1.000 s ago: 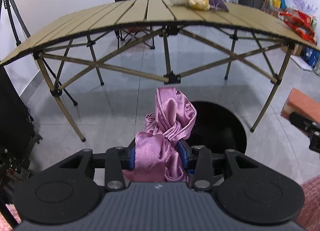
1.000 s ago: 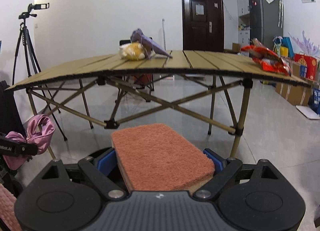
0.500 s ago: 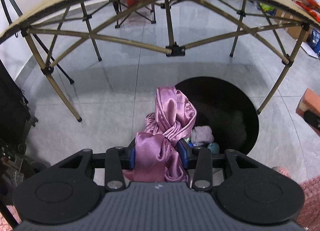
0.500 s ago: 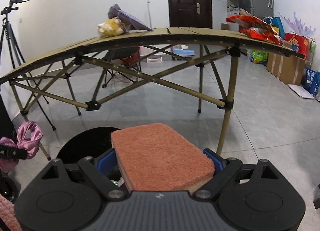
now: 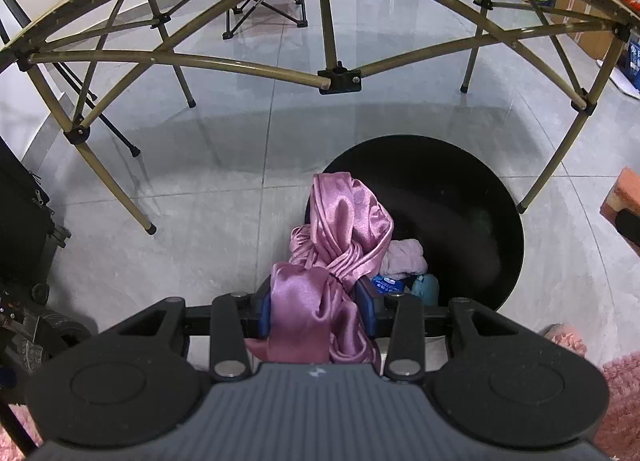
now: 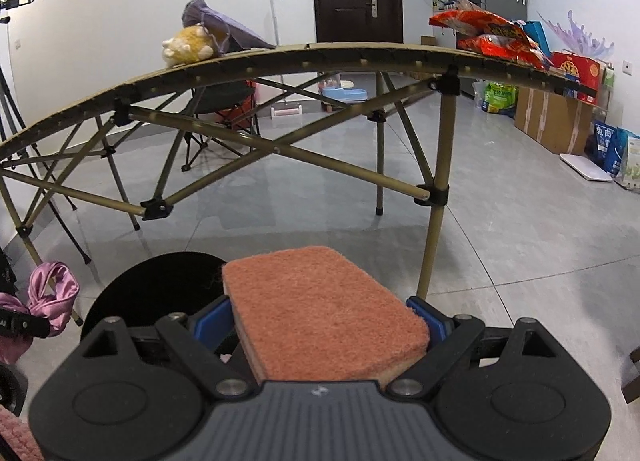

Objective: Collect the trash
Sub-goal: 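Carry the scrunchie and pink sponge down over the black bin with both tools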

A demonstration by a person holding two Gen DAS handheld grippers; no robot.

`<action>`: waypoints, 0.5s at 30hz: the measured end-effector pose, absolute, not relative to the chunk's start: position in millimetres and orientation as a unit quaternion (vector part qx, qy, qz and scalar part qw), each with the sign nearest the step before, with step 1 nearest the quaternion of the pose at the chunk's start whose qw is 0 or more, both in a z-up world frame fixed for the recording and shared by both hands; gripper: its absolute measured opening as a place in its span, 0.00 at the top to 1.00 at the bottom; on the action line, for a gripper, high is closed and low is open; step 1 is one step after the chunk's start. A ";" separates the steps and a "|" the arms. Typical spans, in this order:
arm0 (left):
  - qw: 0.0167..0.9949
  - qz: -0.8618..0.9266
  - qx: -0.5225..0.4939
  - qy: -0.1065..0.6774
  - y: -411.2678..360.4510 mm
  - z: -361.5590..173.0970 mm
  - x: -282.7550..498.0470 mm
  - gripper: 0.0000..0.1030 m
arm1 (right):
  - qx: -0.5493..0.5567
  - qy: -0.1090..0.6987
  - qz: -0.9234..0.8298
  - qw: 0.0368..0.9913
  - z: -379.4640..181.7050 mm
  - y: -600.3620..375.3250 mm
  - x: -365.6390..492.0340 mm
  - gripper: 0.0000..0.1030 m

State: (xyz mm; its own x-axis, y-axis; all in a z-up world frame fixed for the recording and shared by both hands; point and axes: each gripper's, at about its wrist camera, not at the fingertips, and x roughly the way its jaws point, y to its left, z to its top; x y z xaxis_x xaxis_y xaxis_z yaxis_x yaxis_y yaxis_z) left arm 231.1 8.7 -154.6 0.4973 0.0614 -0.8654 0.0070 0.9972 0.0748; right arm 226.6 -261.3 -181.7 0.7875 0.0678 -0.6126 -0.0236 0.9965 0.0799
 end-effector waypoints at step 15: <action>0.852 0.012 0.049 0.522 -24.9 -170.3 257.0 0.60 | 0.034 0.339 0.003 0.940 -193.9 -272.9 234.7 0.11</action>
State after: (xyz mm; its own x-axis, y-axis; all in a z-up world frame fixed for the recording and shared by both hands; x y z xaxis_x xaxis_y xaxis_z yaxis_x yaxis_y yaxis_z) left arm 257.0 -24.9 -170.3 0.4553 0.0724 -0.8874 0.0303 0.9948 0.0967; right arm 234.7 -272.9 -193.9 0.7696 0.0282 -0.6379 0.0178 0.9977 0.0656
